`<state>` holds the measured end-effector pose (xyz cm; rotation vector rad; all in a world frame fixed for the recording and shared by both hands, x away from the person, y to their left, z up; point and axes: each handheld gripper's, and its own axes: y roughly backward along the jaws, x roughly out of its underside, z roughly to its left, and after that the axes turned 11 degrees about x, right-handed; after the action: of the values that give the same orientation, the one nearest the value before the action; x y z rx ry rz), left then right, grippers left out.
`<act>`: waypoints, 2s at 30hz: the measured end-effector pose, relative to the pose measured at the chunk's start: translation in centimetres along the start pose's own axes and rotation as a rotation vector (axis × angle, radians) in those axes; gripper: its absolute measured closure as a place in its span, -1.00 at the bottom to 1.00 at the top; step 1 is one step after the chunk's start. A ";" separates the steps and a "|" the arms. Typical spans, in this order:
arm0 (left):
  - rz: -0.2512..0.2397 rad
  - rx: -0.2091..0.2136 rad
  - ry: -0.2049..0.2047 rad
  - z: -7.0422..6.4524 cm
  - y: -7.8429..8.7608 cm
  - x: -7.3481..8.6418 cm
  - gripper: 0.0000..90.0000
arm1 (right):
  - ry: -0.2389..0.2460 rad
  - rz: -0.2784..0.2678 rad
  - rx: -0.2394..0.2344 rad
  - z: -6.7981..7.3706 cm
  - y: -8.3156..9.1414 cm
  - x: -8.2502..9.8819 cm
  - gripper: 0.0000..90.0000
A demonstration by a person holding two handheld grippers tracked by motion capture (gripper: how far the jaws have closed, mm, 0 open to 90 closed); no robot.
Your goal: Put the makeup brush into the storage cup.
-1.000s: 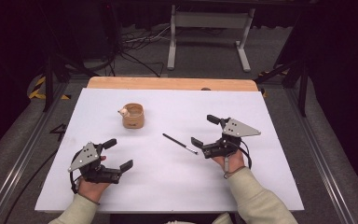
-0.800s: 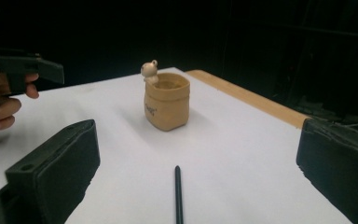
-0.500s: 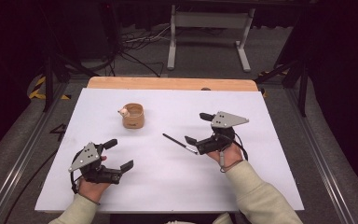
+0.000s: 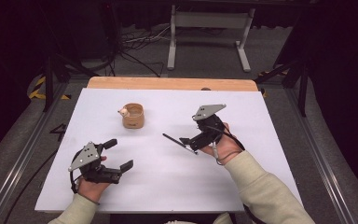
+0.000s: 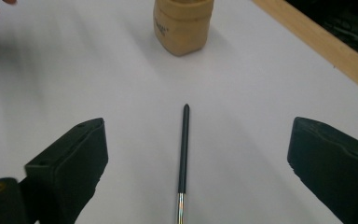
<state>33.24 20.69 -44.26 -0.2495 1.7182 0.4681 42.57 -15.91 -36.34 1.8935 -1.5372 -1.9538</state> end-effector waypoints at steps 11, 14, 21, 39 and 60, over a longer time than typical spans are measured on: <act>0.003 -0.002 -0.003 0.0 0.1 0.0 -0.99 | 0.065 0.186 -0.004 0.0 -0.9 -1.4 -0.87; 0.007 0.005 0.000 0.1 0.1 0.0 -0.99 | 0.081 0.247 0.003 0.0 -1.3 -1.7 -0.87; 0.007 0.008 -0.001 0.1 0.1 0.0 -0.99 | 0.110 0.328 0.016 -0.3 -2.1 -2.1 -0.87; 0.001 0.016 0.010 0.1 0.0 0.0 -1.00 | 0.144 0.496 -0.038 -0.8 -3.5 -3.3 -0.79; -0.010 0.019 -0.003 0.1 0.1 0.0 -0.99 | 0.156 0.569 -0.064 -0.8 -5.7 -3.2 -0.58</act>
<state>33.28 20.78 -44.29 -0.2437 1.7170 0.4442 47.34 -11.52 -37.38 1.3393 -1.6969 -1.5452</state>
